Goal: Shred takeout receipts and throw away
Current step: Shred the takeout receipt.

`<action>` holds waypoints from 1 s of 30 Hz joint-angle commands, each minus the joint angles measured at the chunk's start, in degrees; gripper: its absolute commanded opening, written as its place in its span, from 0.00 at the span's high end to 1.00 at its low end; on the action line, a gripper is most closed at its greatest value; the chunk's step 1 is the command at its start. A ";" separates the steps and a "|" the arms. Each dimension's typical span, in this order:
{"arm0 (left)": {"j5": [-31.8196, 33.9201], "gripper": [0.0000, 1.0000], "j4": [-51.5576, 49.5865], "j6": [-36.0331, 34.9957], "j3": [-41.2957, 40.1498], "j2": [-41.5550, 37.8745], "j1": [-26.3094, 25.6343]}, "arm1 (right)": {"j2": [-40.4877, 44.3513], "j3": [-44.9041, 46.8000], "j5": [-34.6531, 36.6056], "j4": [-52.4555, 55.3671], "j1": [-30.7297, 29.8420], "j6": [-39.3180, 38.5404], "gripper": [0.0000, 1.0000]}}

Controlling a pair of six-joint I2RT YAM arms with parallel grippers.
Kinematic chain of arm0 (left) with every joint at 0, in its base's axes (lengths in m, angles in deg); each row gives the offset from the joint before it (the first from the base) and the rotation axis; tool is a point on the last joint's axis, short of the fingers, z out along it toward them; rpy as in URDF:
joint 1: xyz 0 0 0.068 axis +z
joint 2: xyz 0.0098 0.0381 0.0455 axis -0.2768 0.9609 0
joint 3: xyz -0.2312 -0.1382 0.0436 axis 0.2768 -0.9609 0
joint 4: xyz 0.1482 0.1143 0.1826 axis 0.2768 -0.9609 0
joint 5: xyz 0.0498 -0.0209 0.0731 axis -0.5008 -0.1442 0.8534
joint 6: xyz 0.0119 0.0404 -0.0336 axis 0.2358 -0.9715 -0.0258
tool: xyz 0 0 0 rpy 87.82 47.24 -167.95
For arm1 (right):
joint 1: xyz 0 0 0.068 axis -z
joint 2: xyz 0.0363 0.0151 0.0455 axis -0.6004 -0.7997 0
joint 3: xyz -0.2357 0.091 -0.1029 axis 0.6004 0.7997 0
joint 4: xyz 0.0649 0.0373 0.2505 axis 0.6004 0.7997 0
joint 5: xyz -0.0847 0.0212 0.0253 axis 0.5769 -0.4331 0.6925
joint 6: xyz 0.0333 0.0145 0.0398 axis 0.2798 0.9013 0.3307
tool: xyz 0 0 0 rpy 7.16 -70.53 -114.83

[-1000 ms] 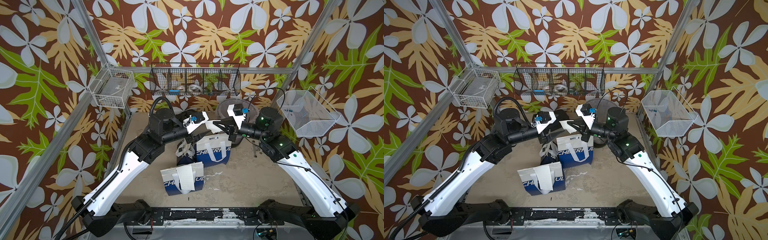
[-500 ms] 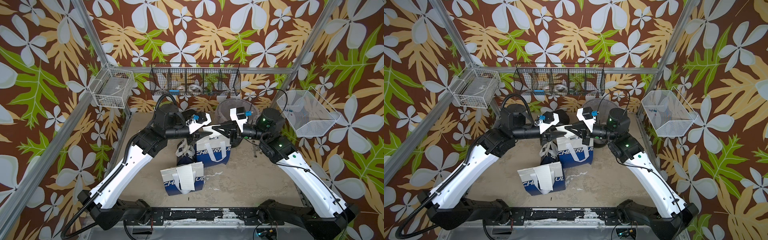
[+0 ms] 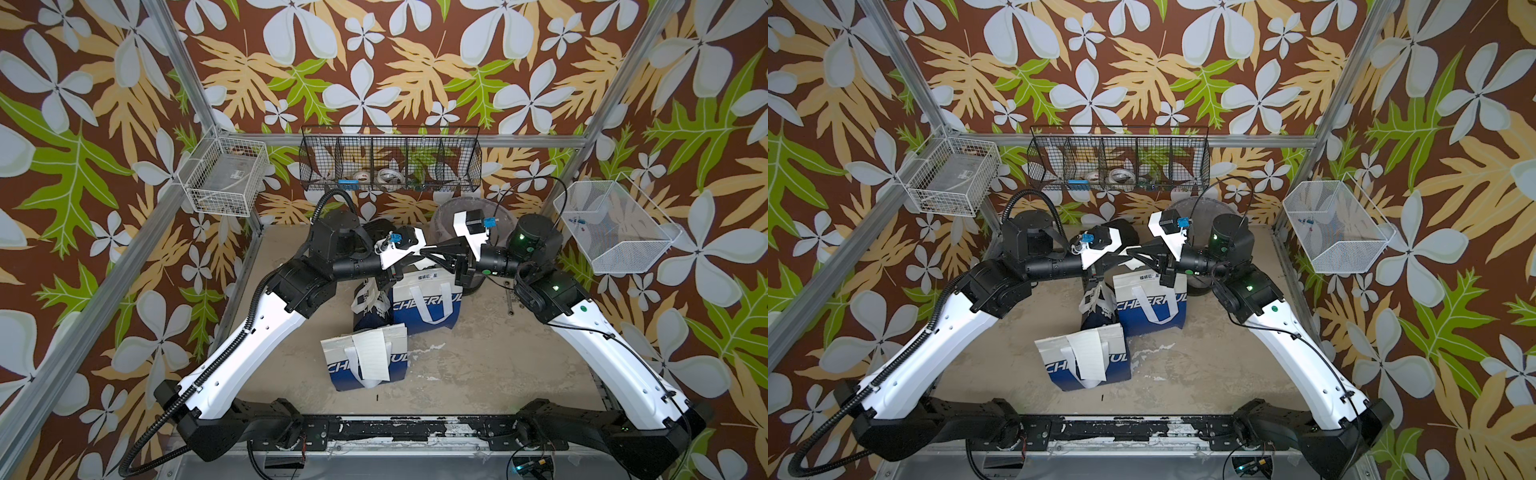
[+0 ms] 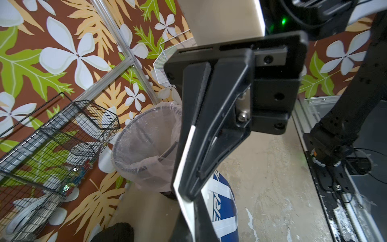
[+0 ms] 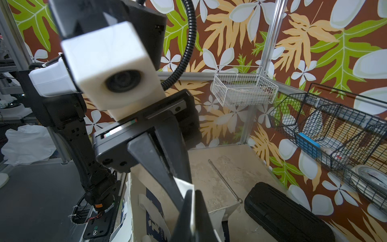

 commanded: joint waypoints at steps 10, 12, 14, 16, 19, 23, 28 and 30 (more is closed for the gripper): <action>29.69 1.00 11.77 -16.04 -9.57 -4.42 -15.05 | -1.55 -2.27 27.99 3.44 -4.01 2.44 1.00; 30.81 1.00 12.87 -16.63 -10.56 -5.03 -16.08 | -1.76 -2.71 31.25 4.28 -4.03 1.69 1.00; 31.60 1.00 13.56 -17.36 -11.26 -5.23 -17.26 | -2.18 -3.31 34.29 5.20 -4.03 1.23 1.00; 32.41 1.00 13.55 -18.07 -11.43 -5.02 -18.49 | -2.37 -3.32 37.27 5.38 -4.10 0.92 1.00; 33.06 1.00 13.83 -17.79 -11.25 -4.38 -19.43 | -2.61 -3.59 38.02 5.91 -4.12 0.19 1.00; 30.14 1.00 10.22 -12.09 -7.78 -4.09 -15.84 | -0.65 -1.45 36.24 4.85 -0.49 0.71 1.00; 21.81 1.00 11.08 -5.85 -7.85 -7.25 -9.44 | 1.75 0.51 31.21 4.42 6.09 0.77 1.00; 18.40 1.00 10.68 -3.51 -7.42 -7.22 -7.07 | 2.82 2.20 20.13 1.10 8.86 1.91 1.00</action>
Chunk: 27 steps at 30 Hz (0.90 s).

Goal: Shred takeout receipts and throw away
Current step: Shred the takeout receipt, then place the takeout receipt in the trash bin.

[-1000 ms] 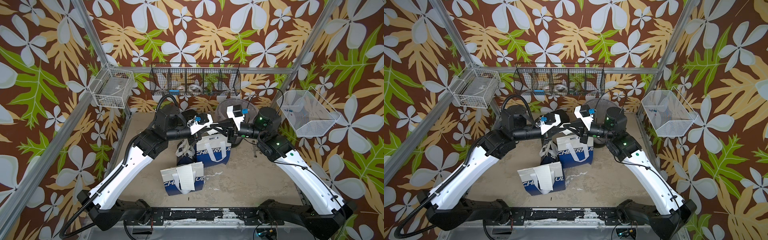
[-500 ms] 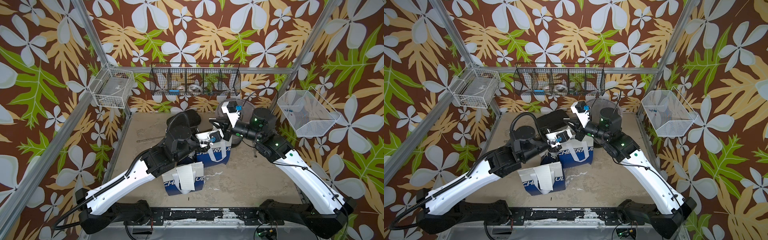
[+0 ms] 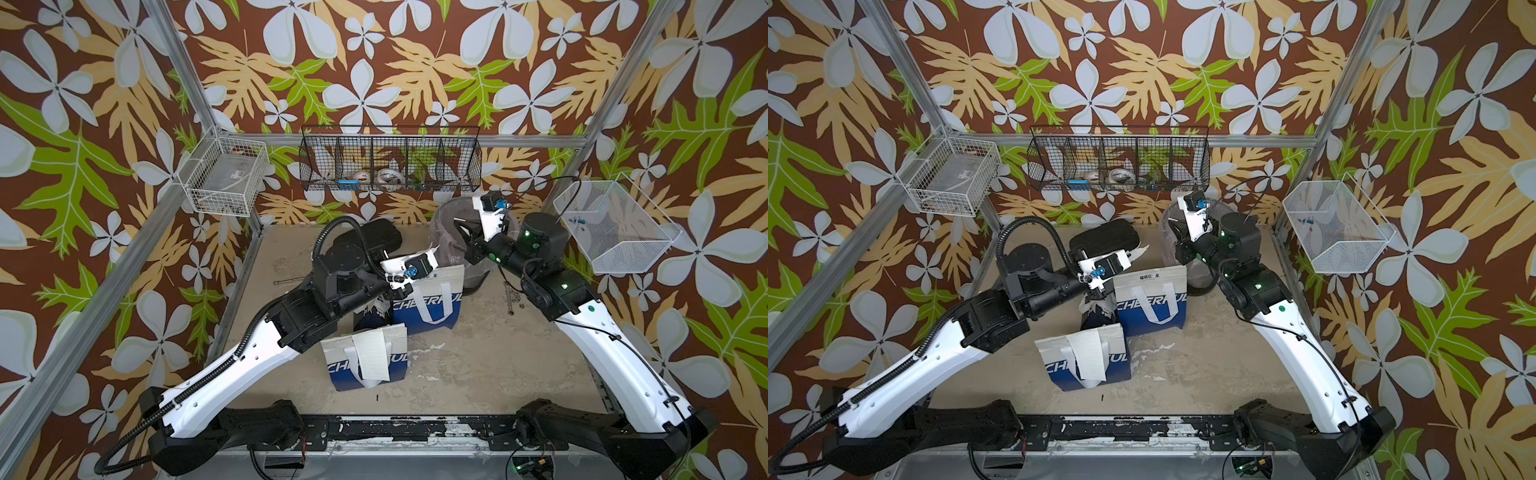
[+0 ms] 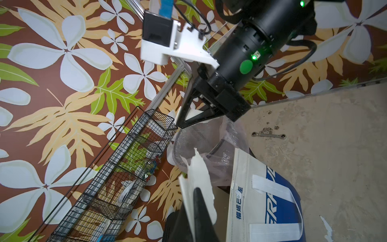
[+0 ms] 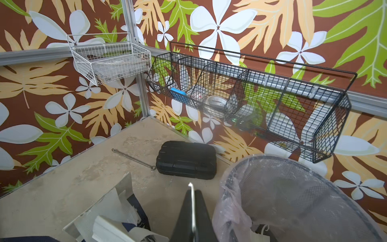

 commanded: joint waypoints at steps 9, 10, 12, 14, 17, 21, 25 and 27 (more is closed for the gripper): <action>-26.34 1.00 3.25 16.94 0.90 0.12 10.92 | 4.08 5.62 -43.75 -17.29 2.90 2.17 1.00; -27.58 1.00 4.55 18.14 0.68 -0.09 11.27 | 3.48 5.05 -45.41 -17.13 2.57 2.25 1.00; -29.06 1.00 6.02 19.94 0.81 0.11 11.56 | 2.65 3.74 -46.89 -15.01 0.93 0.16 1.00; -30.53 1.00 5.96 21.22 1.38 0.86 11.59 | 2.47 3.14 -45.62 -13.52 -1.06 -2.07 1.00; -32.35 1.00 5.51 22.81 1.73 2.14 11.59 | 1.90 2.59 -46.71 -15.03 -1.66 -1.43 1.00; -30.17 1.00 5.73 24.20 1.61 3.00 11.59 | 1.98 2.05 -47.08 -14.16 -2.15 -2.08 1.00; -34.16 1.00 8.35 26.59 1.04 2.70 11.59 | 1.07 1.51 -45.33 -11.08 -2.16 -4.05 1.00; -35.54 1.00 8.38 27.26 1.16 2.61 11.59 | 0.42 0.92 -45.38 -10.19 -2.09 -4.61 1.00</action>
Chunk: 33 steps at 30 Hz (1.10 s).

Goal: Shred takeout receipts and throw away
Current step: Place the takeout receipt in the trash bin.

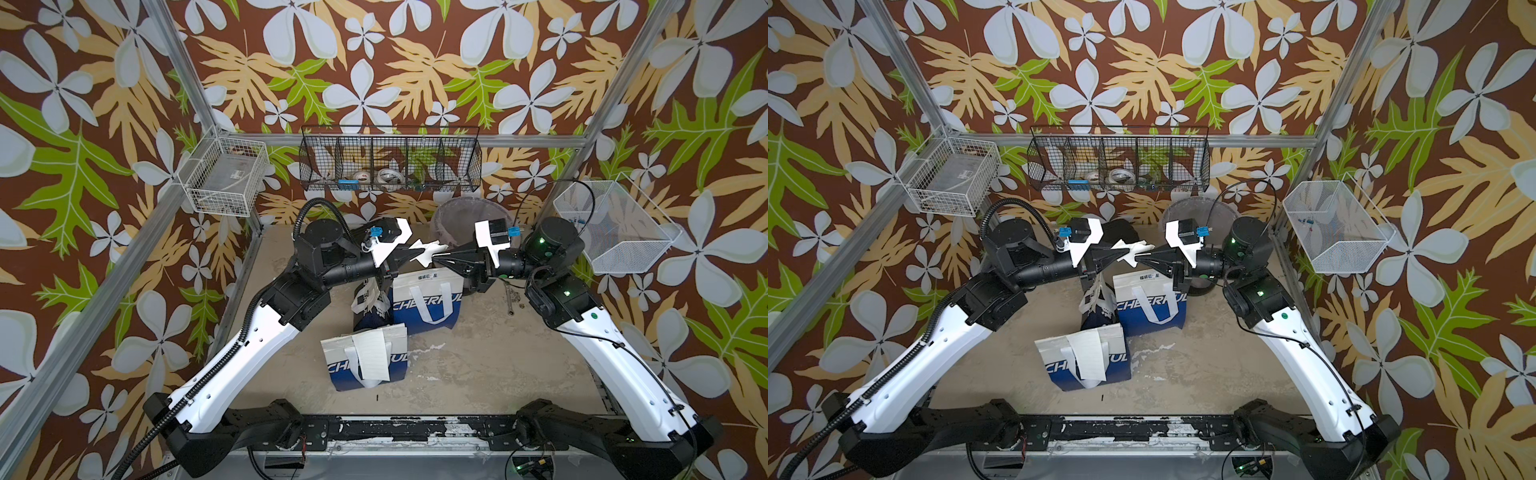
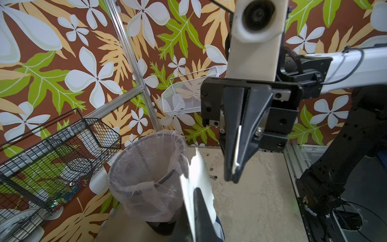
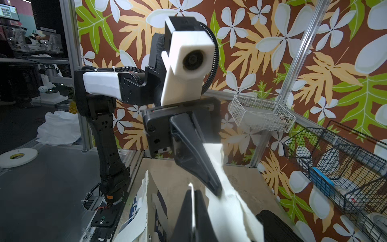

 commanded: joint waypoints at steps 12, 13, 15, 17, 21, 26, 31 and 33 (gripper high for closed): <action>-6.38 1.00 6.28 5.77 -1.70 -0.97 0.14 | -0.04 0.07 4.69 0.04 1.02 -1.03 1.00; -5.42 1.00 6.77 5.86 -1.92 -0.76 0.11 | 0.01 0.36 5.00 -0.65 1.79 -0.21 1.00; -3.61 1.00 6.64 5.60 -1.37 0.37 0.14 | -0.53 -0.64 7.00 1.50 2.96 -1.01 1.00; -2.46 1.00 7.72 5.60 -1.31 1.62 0.22 | -1.45 -1.91 10.37 4.67 4.29 -3.19 1.00; -0.83 1.00 13.05 7.51 -2.78 2.67 0.29 | -3.52 -1.26 12.92 3.30 10.62 -1.00 1.00; -0.02 1.00 18.66 11.93 -3.25 5.36 0.56 | -11.77 -5.36 22.94 7.97 16.54 -4.04 1.00; -0.67 1.00 19.63 13.58 -2.04 8.56 0.75 | -19.52 -8.08 29.71 6.56 21.43 -3.33 1.00; -0.82 1.00 20.54 14.35 -1.95 9.44 0.84 | -22.90 -10.27 33.53 7.42 21.69 -4.91 0.95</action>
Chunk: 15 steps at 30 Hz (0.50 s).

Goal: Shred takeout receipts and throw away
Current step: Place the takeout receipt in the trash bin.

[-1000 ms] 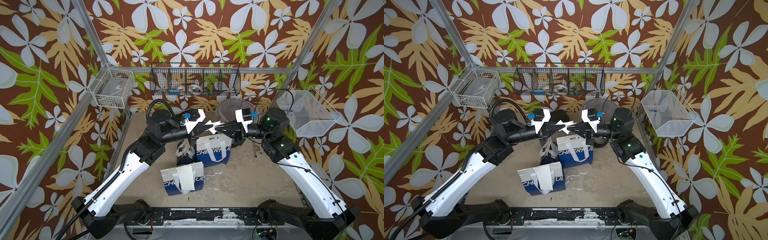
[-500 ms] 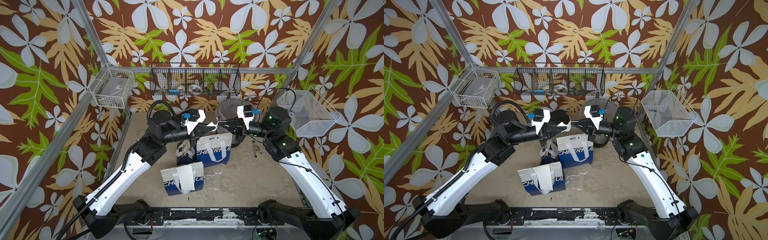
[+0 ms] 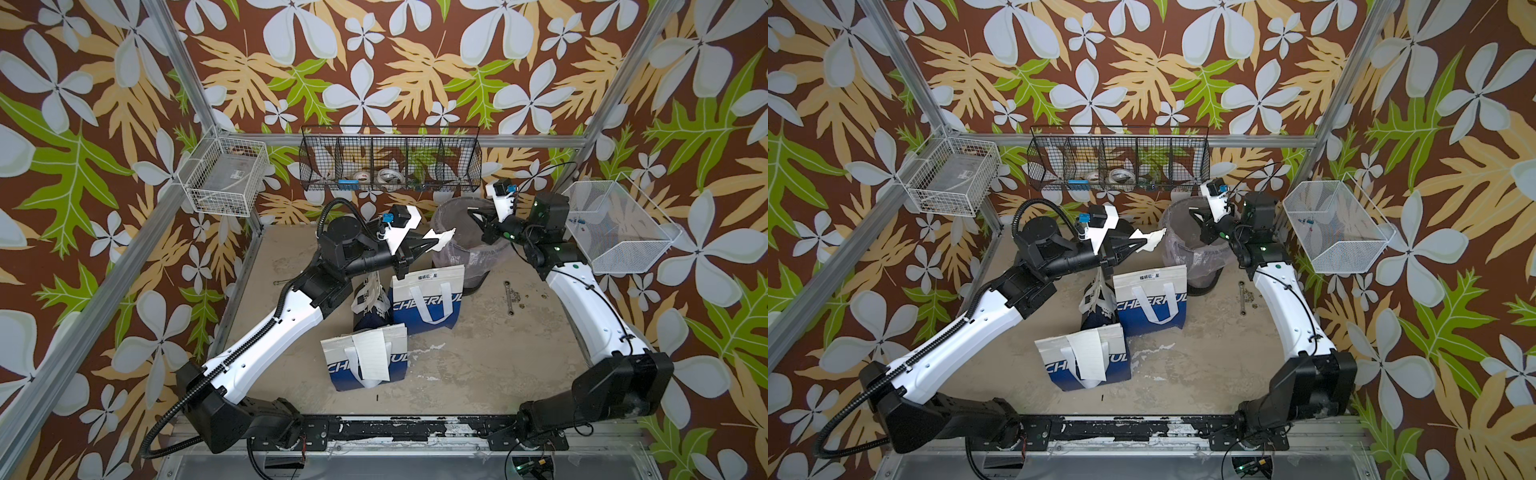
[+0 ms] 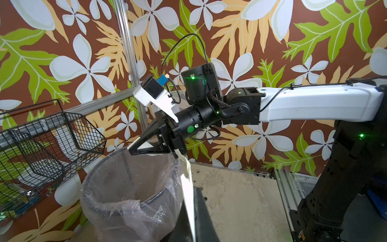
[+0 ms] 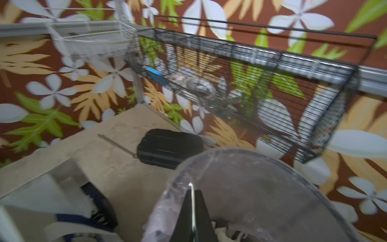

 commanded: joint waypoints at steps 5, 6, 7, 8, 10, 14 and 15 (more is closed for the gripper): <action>0.77 1.00 6.51 4.22 0.97 3.42 0.28 | -11.73 -11.29 8.08 8.24 0.30 -4.94 0.61; 1.46 1.00 6.97 4.64 1.11 4.26 0.31 | -12.66 -12.23 7.70 8.97 0.35 -5.32 0.55; 1.67 1.00 7.47 4.95 1.40 5.01 0.27 | -13.35 -13.02 7.69 9.80 0.30 -5.80 0.51; 1.86 1.00 7.88 5.17 1.71 5.70 0.40 | -13.79 -13.71 8.05 10.58 0.31 -6.43 0.48; 1.54 1.00 8.68 5.98 2.74 7.49 0.71 | -14.01 -14.43 8.54 11.33 0.30 -7.42 0.45; 1.63 1.00 9.76 7.13 5.20 10.85 1.08 | -13.48 -15.03 8.18 11.27 -0.09 -8.18 0.41; 1.55 1.00 10.23 7.70 5.72 11.70 1.25 | -13.80 -15.42 11.89 12.37 -0.78 -10.40 0.41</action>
